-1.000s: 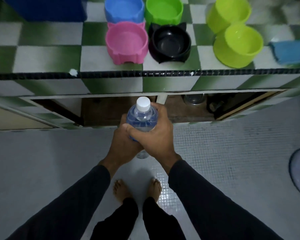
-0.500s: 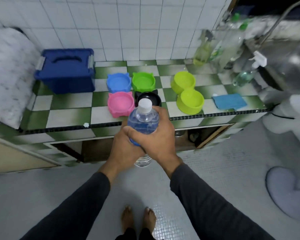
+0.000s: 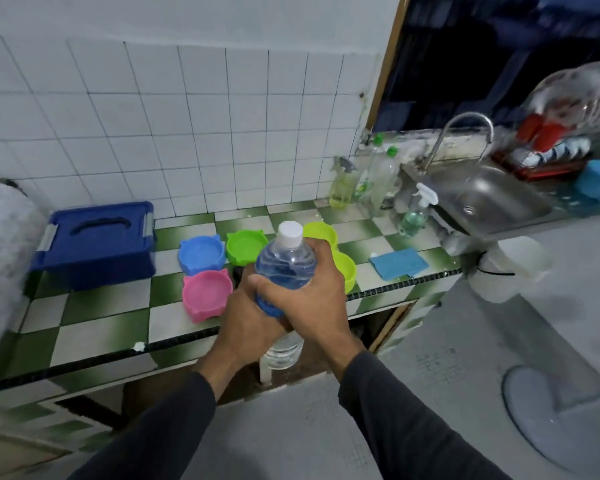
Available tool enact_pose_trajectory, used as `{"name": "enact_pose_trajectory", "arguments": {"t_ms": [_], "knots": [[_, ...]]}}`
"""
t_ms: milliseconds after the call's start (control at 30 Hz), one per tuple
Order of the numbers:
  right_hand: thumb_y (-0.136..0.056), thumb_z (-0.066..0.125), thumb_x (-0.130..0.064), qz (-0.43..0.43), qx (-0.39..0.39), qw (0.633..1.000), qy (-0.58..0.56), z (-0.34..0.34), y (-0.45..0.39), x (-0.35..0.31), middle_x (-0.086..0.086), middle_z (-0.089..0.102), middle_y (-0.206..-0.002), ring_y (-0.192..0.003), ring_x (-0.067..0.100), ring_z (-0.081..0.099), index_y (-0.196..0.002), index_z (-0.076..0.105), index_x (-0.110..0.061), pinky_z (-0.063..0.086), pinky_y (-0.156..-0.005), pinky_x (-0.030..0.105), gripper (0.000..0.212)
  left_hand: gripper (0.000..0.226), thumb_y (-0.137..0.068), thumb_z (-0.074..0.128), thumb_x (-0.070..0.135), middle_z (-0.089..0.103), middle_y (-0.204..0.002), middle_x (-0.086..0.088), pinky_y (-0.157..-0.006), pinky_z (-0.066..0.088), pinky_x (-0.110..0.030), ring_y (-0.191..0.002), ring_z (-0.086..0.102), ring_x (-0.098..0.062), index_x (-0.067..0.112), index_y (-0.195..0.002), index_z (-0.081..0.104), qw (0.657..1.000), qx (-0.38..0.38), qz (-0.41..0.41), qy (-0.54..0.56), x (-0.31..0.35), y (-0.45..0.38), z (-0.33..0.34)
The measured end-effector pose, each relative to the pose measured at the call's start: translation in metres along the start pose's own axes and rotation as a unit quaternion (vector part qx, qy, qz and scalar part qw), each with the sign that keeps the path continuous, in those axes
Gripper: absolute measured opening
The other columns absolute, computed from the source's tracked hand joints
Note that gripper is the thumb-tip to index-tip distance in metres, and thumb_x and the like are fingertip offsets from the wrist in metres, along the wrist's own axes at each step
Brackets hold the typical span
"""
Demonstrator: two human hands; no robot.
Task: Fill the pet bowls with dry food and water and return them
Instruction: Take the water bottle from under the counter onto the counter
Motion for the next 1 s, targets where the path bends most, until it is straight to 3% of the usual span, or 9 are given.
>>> {"name": "enact_pose_trajectory", "arguments": {"t_ms": [133,400,600,667,733,867,1000], "knots": [[-0.054,0.094,-0.046,-0.008,0.028,1.000,0.009,-0.021,-0.017,-0.002,-0.018,0.070,-0.101,-0.090,-0.005,0.069,-0.112,0.056,-0.032,0.051,-0.070,0.008,0.071,0.075,-0.067,0.094,0.028,0.073,-0.127,0.005,-0.098,0.059,-0.044,-0.117,0.070,-0.016,0.023,-0.134,0.060,0.999,-0.033,0.014,-0.001,0.001,-0.028,0.022],[-0.054,0.092,-0.051,0.005,0.079,0.996,0.038,-0.081,-0.066,0.031,-0.015,0.070,-0.103,-0.091,-0.007,0.068,-0.117,0.055,-0.030,0.050,-0.071,0.007,0.076,0.071,-0.069,0.089,0.031,0.073,-0.123,0.011,-0.095,0.060,-0.042,-0.114,0.071,-0.010,0.020,-0.132,0.061,0.996,-0.077,0.035,-0.006,-0.009,-0.083,0.094],[-0.057,0.094,-0.045,0.004,0.107,0.993,0.057,-0.139,-0.119,0.065,-0.015,0.071,-0.104,-0.094,-0.003,0.068,-0.111,0.056,-0.035,0.053,-0.076,0.012,0.067,0.077,-0.068,0.092,0.022,0.071,-0.126,0.009,-0.095,0.059,-0.037,-0.115,0.070,-0.011,0.036,-0.134,0.055,0.993,-0.101,0.055,-0.015,-0.019,-0.138,0.165],[-0.057,0.094,-0.044,0.004,0.106,0.993,0.061,-0.155,-0.138,0.075,-0.017,0.071,-0.103,-0.095,-0.003,0.068,-0.109,0.055,-0.040,0.052,-0.077,0.011,0.065,0.079,-0.066,0.093,0.023,0.071,-0.126,0.007,-0.096,0.059,-0.042,-0.115,0.070,-0.013,0.026,-0.136,0.055,0.993,-0.112,0.034,-0.018,-0.029,-0.157,0.187],[-0.057,0.094,-0.043,0.004,0.107,0.992,0.063,-0.170,-0.156,0.085,-0.018,0.070,-0.103,-0.095,-0.003,0.068,-0.109,0.055,-0.041,0.052,-0.077,0.011,0.065,0.082,-0.063,0.094,0.030,0.071,-0.125,0.012,-0.093,0.060,-0.034,-0.113,0.070,-0.006,0.025,-0.135,0.055,0.993,-0.110,0.025,-0.027,-0.037,-0.172,0.203],[-0.058,0.095,-0.042,0.007,0.097,0.993,0.069,-0.190,-0.193,0.103,-0.016,0.070,-0.106,-0.096,-0.001,0.068,-0.116,0.055,-0.033,0.056,-0.081,0.019,0.071,0.072,-0.059,0.093,0.042,0.073,-0.115,0.025,-0.083,0.057,-0.017,-0.103,0.070,0.005,0.044,-0.124,0.061,0.993,-0.116,0.008,-0.037,-0.045,-0.201,0.226],[-0.059,0.097,-0.036,0.016,0.089,0.994,0.059,-0.198,-0.226,0.121,-0.014,0.071,-0.108,-0.097,-0.001,0.068,-0.119,0.056,-0.031,0.052,-0.080,0.011,0.073,0.069,-0.059,0.092,0.046,0.072,-0.114,0.029,-0.079,0.052,-0.008,-0.101,0.070,0.007,0.048,-0.121,0.061,0.992,-0.117,-0.013,-0.047,-0.055,-0.230,0.239]]}}
Point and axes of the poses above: each hand's wrist, its own y-axis away from the middle knuckle, its own z-axis out of the palm, x = y × z, the point moved 5 cm from there along -y, towards the middle knuckle
